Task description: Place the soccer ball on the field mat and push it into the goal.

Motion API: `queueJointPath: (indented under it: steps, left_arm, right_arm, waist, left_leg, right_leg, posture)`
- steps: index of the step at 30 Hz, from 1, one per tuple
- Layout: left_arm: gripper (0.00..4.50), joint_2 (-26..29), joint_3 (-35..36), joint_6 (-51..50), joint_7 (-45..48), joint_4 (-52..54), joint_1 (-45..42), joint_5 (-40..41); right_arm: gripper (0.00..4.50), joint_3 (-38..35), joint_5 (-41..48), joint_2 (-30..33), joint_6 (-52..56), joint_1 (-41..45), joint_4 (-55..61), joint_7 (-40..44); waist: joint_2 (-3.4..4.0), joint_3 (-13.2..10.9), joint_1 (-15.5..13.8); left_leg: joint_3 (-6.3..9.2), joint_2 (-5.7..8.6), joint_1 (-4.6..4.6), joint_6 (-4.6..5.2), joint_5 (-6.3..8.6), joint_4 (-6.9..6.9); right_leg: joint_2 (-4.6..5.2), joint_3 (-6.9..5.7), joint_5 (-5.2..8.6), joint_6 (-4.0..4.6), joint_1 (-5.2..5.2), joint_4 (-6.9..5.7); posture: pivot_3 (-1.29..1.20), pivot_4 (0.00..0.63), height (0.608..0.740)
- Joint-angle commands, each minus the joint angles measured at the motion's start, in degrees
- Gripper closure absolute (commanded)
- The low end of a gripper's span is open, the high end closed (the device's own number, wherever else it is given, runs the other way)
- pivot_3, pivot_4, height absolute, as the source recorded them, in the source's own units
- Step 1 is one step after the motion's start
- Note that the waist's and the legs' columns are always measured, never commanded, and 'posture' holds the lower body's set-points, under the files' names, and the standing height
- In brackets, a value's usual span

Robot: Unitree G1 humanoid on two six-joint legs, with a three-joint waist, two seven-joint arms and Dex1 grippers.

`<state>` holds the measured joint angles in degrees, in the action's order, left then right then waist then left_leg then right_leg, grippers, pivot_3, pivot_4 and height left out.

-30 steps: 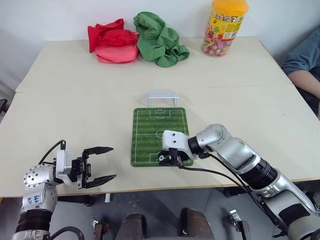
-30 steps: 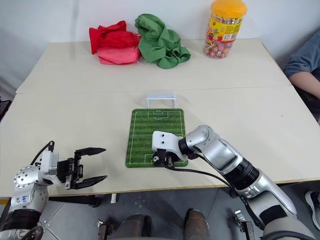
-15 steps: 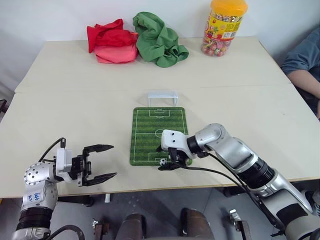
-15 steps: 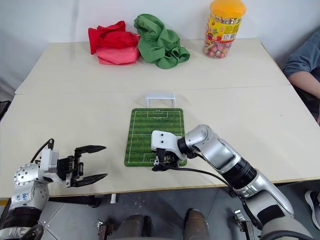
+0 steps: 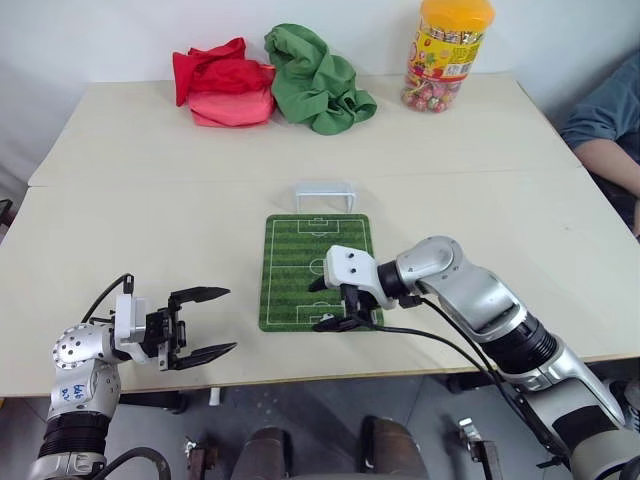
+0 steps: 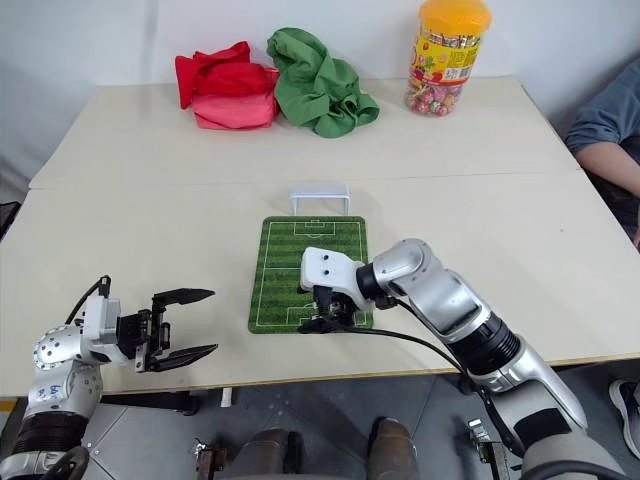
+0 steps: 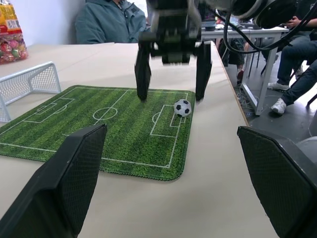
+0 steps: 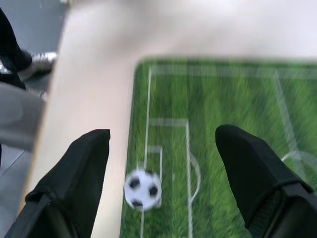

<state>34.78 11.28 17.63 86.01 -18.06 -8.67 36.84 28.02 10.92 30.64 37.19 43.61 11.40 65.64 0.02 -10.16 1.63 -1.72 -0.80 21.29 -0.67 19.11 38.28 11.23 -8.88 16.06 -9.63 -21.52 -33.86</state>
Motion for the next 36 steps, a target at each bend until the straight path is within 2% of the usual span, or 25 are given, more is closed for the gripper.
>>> queueJointPath:
  steps: [1, 5, 10, 13, 16, 21, 26, 36]
  left_arm:
    - [0.00, 0.0, 0.9, 0.2, 2.7, 0.7, -0.3, 0.6]
    - [0.00, -0.1, 0.8, 0.1, 2.8, 0.7, -0.6, 0.6]
    - [0.00, 0.6, 0.9, -0.8, 4.4, 0.2, -1.0, 1.2]
    - [0.00, 1.3, 1.1, -1.5, 5.6, -0.6, -1.5, 1.5]
    - [0.00, 2.1, 1.1, -1.8, 6.1, -1.6, -2.3, 1.3]
    - [0.00, 2.6, 1.1, -2.3, 6.1, -1.2, -2.2, 1.5]
    - [0.00, 3.5, 1.5, -3.5, 5.6, 1.0, -0.5, 2.1]
    - [0.00, 4.9, 3.4, -4.8, 4.4, 4.9, 3.9, 3.0]
  right_arm:
    - [0.87, -4.8, 3.7, 0.2, 2.4, 0.7, 5.4, -0.3]
    - [0.87, -7.2, 5.9, 2.6, 5.3, -1.9, 10.1, -0.8]
    - [2.38, -10.7, 11.0, 8.6, 6.3, -11.5, 19.5, 0.9]
    - [3.35, -9.0, 10.5, 11.5, 5.1, -16.4, 22.2, 0.8]
    - [4.41, -5.7, 8.1, 11.1, 2.1, -19.1, 21.1, -0.3]
    - [4.47, -2.9, 8.1, 6.8, -0.6, -19.6, 17.3, -1.3]
    - [4.47, -0.4, 4.9, 0.6, -6.0, -16.4, 7.4, -2.5]
    - [4.47, -0.7, 1.2, -1.1, -12.3, -14.5, -2.5, -1.3]
  waist:
    - [0.00, 0.0, 0.0]
    - [0.00, 0.0, -0.2]
    - [-0.02, 0.0, -0.4]
    - [-0.03, 0.0, -0.3]
    - [-0.04, 0.0, 0.1]
    - [-0.07, 0.0, 0.0]
    - [-0.09, 0.0, -0.1]
    - [-0.09, 0.0, -0.1]
  left_leg:
    - [0.00, 0.00, 0.00, 0.00, 0.00, 0.00]
    - [0.01, 0.00, 0.00, 0.00, 0.00, -0.01]
    - [0.02, 0.01, 0.02, 0.00, 0.02, -0.05]
    - [0.01, 0.01, 0.01, 0.00, 0.02, -0.04]
    - [-0.06, 0.00, -0.02, 0.00, 0.02, -0.03]
    - [-0.11, -0.02, -0.10, 0.00, 0.02, -0.03]
    - [-0.11, -0.02, -0.08, 0.00, 0.02, -0.01]
    - [-0.11, -0.02, -0.08, 0.00, 0.03, -0.03]
  right_leg:
    - [0.00, 0.00, 0.00, 0.00, 0.00, -0.01]
    - [0.00, -0.01, 0.00, 0.00, 0.00, 0.00]
    - [0.01, -0.02, 0.00, 0.00, 0.00, 0.05]
    - [0.00, -0.02, 0.00, 0.00, 0.01, 0.04]
    - [0.01, 0.02, 0.00, 0.00, 0.01, 0.03]
    - [0.00, 0.07, -0.01, 0.01, 0.01, 0.00]
    - [0.00, 0.07, -0.01, 0.02, 0.00, 0.01]
    - [0.00, 0.07, -0.01, 0.02, 0.00, 0.01]
  posture:
    - [0.00, 0.150, 0.740]
    - [0.00, 0.150, 0.740]
    - [0.00, 0.150, 0.740]
    - [0.00, 0.150, 0.740]
    - [0.00, 0.150, 0.740]
    - [0.00, 0.150, 0.740]
    - [0.00, 0.150, 0.740]
    - [0.00, 0.150, 0.740]
